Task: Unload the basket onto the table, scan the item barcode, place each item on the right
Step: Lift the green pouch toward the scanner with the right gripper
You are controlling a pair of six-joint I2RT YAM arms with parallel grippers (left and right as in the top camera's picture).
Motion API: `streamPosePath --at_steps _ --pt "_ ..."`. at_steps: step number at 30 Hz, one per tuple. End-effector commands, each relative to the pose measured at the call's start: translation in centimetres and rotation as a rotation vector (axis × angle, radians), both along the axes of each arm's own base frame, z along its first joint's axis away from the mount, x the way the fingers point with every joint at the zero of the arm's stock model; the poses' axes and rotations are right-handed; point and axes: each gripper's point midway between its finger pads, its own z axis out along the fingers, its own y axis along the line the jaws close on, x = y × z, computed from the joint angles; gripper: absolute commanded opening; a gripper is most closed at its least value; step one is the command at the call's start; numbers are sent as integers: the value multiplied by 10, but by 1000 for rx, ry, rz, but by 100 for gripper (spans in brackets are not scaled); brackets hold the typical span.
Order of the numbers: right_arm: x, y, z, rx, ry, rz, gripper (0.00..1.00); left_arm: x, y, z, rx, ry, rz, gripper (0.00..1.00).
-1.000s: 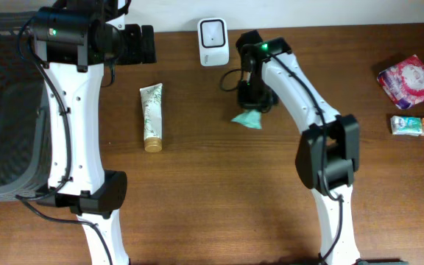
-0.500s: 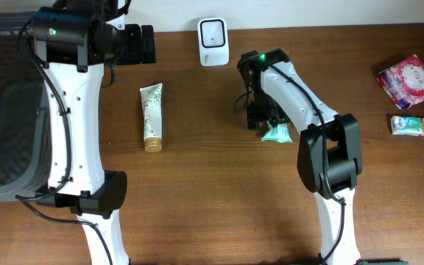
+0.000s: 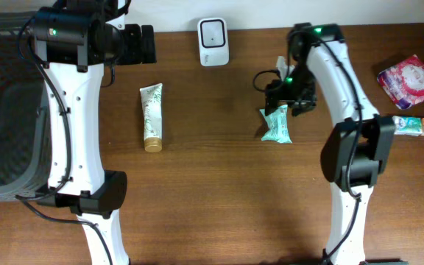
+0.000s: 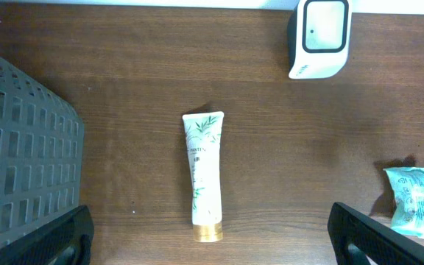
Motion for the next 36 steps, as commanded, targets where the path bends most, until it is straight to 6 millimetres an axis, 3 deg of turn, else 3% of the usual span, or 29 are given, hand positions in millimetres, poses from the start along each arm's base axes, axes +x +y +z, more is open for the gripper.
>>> streamPosePath --at_steps 1,6,10,15,21,24,26,28,32,33,36 --pt "10 -10 -1 -404 -126 -112 74 -1 2 2 2 -3 0 99" --pt "9 15 -26 -650 -284 -88 74 -1 2 2 2 -3 0 99" --pt "3 4 -39 -825 -371 -94 74 -1 2 2 3 -3 0 99" --pt "-5 -3 -64 -834 -356 -93 72 -1 2 2 3 -3 0 99" --pt "-9 -3 -84 -813 -358 -98 36 -1 2 2 2 -3 0 99" --pt "-12 0 -88 -788 -336 -77 28 -1 2 2 2 -3 1 99" --pt "-11 17 -87 -674 -285 -51 20 -1 2 2 2 -3 1 99" --pt "-1 38 -72 -504 -251 -76 11 -1 2 2 2 -3 0 99" --pt "14 77 -44 -150 -192 -24 7 -1 2 2 3 -3 0 99" --pt "16 96 -30 75 -147 -6 6 -1 2 2 2 -3 0 99" --pt "11 122 -6 436 -73 15 6 -1 2 2 3 -4 1 99"
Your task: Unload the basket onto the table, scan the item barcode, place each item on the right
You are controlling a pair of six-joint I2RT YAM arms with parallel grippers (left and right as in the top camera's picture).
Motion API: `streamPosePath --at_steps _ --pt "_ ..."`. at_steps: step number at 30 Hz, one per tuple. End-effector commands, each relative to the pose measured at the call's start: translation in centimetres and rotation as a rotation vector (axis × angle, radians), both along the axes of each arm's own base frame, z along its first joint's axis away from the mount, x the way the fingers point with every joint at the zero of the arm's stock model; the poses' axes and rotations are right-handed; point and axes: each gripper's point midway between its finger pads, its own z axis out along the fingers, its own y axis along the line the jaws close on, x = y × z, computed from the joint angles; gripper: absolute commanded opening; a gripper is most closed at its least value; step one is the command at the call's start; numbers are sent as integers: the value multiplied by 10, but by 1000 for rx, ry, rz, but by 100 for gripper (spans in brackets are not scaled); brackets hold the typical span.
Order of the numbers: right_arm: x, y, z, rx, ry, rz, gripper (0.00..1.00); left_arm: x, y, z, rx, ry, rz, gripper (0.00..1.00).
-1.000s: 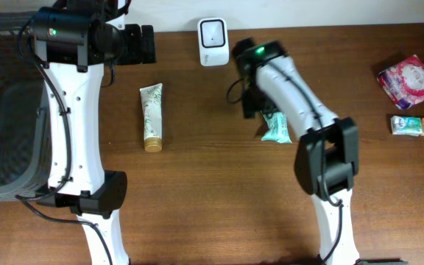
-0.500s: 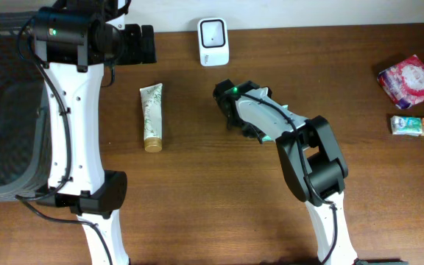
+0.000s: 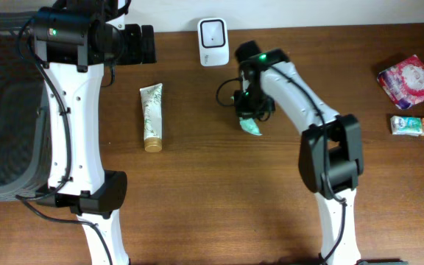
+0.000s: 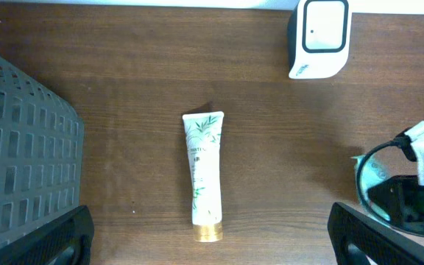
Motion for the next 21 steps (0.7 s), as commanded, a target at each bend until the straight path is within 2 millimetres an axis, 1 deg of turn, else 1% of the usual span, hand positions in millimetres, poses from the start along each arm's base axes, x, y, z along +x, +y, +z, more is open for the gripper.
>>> streamPosePath --at_steps 1,3,4,5,6,7,9,10,11,12,13,14,15,16,17,19,20,21 --pt "-7 53 57 594 50 119 6 -1 2 2 3 -3 0 99" --pt "-6 58 74 741 39 157 6 -1 2 2 3 -3 1 99" --pt "-6 57 75 779 44 154 6 -1 2 2 2 -3 1 99" --pt "-7 56 72 802 61 142 6 -1 2 2 2 -3 1 99" --pt "-8 55 65 815 72 132 6 -1 2 2 2 -3 1 99" --pt "-12 54 52 818 90 120 6 -1 2 2 3 -3 1 99" --pt "-20 51 26 802 129 82 13 -1 2 2 3 -3 0 99" --pt "-22 48 17 799 142 58 15 -1 2 2 2 -3 0 99" --pt "-23 42 7 786 155 23 18 -1 2 2 2 -3 1 99" --pt "-21 28 -5 719 163 -23 23 -1 2 2 3 -3 0 99" --pt "-18 9 -18 614 164 -70 36 -1 2 2 3 -3 0 99" --pt "-17 -3 -24 563 160 -88 40 -1 2 2 3 -3 0 99" --pt "-16 -18 -28 518 158 -112 48 -1 2 2 3 -3 0 99" --pt "-14 -28 -27 491 158 -130 50 -1 2 2 3 -3 1 99" --pt "-13 -41 -25 452 159 -151 50 -1 2 2 2 -3 1 99" --pt "-8 -70 -12 339 153 -179 50 -1 2 2 3 -3 0 99" --pt "-6 -74 -3 309 146 -162 50 -1 2 2 2 -3 1 99" --pt "-5 -74 8 304 136 -128 50 -1 2 2 3 -3 0 99"
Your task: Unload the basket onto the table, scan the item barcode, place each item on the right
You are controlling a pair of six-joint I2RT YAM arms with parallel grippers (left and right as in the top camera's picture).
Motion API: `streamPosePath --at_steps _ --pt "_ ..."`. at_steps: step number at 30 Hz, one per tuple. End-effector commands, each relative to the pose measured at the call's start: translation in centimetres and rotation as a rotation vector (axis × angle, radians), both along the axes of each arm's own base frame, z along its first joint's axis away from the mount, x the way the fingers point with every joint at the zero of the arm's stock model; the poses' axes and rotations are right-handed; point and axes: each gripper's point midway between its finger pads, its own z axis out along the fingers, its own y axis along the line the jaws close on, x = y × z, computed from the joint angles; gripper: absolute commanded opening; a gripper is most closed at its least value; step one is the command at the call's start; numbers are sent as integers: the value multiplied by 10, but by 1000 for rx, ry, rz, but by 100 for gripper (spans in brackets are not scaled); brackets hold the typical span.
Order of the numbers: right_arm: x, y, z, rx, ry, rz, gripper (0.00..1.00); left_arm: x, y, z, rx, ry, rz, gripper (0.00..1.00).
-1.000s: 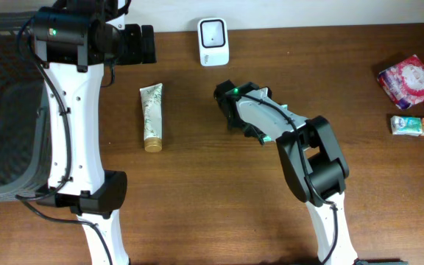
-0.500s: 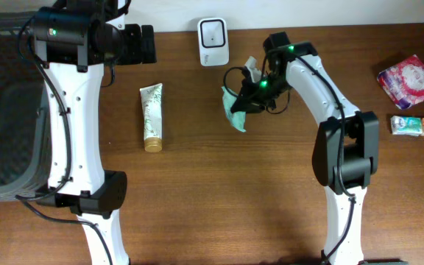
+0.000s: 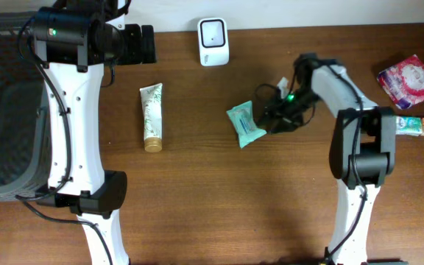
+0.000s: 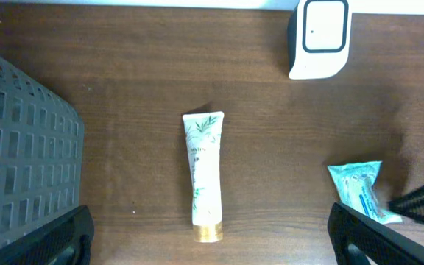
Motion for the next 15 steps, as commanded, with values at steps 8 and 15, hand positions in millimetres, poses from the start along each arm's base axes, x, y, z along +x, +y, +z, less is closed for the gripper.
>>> streamPosePath --at_steps 8,15 --pt "19 15 36 -89 -212 254 79 -1 2 2 3 -3 0 99" --pt "5 31 2 -85 -191 285 82 -1 2 2 3 -3 0 99"
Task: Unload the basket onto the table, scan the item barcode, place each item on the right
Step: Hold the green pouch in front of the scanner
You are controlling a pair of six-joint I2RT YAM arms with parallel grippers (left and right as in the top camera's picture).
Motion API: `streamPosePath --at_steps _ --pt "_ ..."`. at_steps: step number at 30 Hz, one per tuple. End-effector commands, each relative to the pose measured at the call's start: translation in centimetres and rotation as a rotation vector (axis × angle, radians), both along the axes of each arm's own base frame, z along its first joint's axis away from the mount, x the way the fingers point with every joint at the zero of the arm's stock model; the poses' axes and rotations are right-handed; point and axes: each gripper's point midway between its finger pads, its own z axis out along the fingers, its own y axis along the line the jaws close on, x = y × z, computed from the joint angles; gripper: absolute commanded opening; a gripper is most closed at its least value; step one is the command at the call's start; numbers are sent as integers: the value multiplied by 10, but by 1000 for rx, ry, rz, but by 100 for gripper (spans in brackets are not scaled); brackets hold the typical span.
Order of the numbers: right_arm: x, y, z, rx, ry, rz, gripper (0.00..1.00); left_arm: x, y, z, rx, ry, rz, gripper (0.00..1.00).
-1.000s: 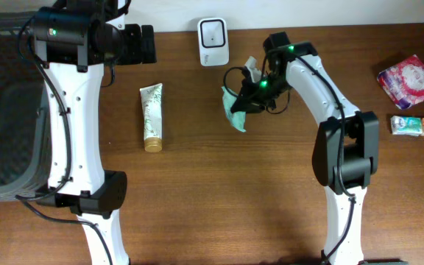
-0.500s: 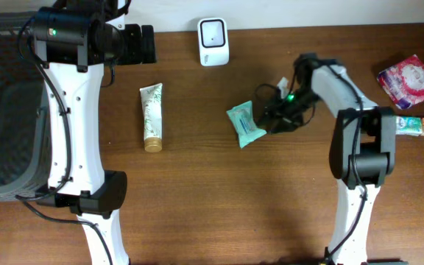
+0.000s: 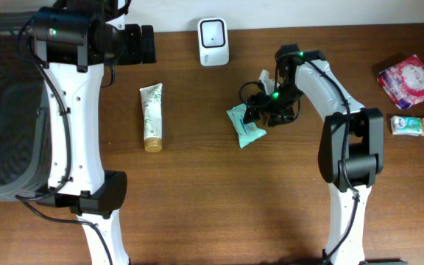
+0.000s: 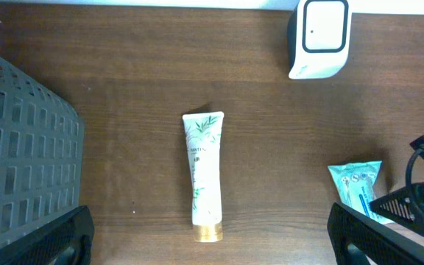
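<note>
A teal wipes packet [image 3: 241, 125] lies flat on the brown table, below and to the right of the white barcode scanner [image 3: 213, 32]. My right gripper [image 3: 256, 110] is low at the packet's right edge; its jaw opening does not show. The left wrist view shows the packet [image 4: 358, 190] with the right gripper's dark fingers [image 4: 402, 209] against its right side, and the scanner [image 4: 317, 37] at the back. My left gripper [image 4: 212, 254] hangs high over the table, open and empty. A white tube with a gold cap [image 3: 152, 116] lies under it.
A dark mesh basket fills the left side of the table. A pink packet [image 3: 409, 77] and a colourful flat pack [image 3: 419, 126] lie at the far right edge.
My right gripper has moved left, from a gap to the right of the teal packet to its right edge. The packet, tube and left arm have not moved.
The right gripper was first at the teal packet right of centre. Then gripper and packet were further left, below the scanner. Then the packet lay flat there with the gripper drawn off to the right. Now the gripper is back at the packet's edge.
</note>
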Motion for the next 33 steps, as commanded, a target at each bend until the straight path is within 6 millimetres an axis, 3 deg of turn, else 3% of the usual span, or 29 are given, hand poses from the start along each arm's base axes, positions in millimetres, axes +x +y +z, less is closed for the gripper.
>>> streamPosePath --at_steps 1,4,5,6,7,8,10,14,16,19,21,22,27,29,33 --pt "-6 7 -6 3 -14 30 82 -1 2 2 3 -3 0 99" --pt "-11 23 -18 39 -24 54 78 -1 2 2 2 -3 1 99" --pt "-15 30 -23 53 -23 66 64 -1 2 2 3 -3 0 99" --pt "-18 33 -24 52 -19 75 31 -1 2 2 3 -3 0 99" --pt "-18 34 -24 53 -17 72 13 -1 2 2 2 -3 1 99" --pt "-17 34 -22 49 -8 50 5 -1 2 2 3 -3 0 99" --pt "-9 30 -9 18 -28 45 4 -1 2 2 3 -3 0 99" --pt "17 -19 30 -340 -105 -25 4 -1 2 2 3 -3 0 99" --pt "22 -26 48 -437 -135 -51 4 -1 2 2 3 -3 0 99" --pt "43 13 71 -298 -240 -42 4 -1 2 2 3 -3 1 99" --pt "87 57 100 -67 -431 -46 4 -1 2 2 3 -3 0 99" --pt "107 70 114 7 -524 -49 8 -1 2 2 3 -3 0 99" --pt "182 92 175 211 -806 -279 4 -1 2 2 3 -3 0 99" --pt "196 101 187 286 -846 -344 5 -1 2 2 3 -3 0 99" --pt "218 124 175 436 -812 -486 12 -1 2 2 3 -3 0 99"
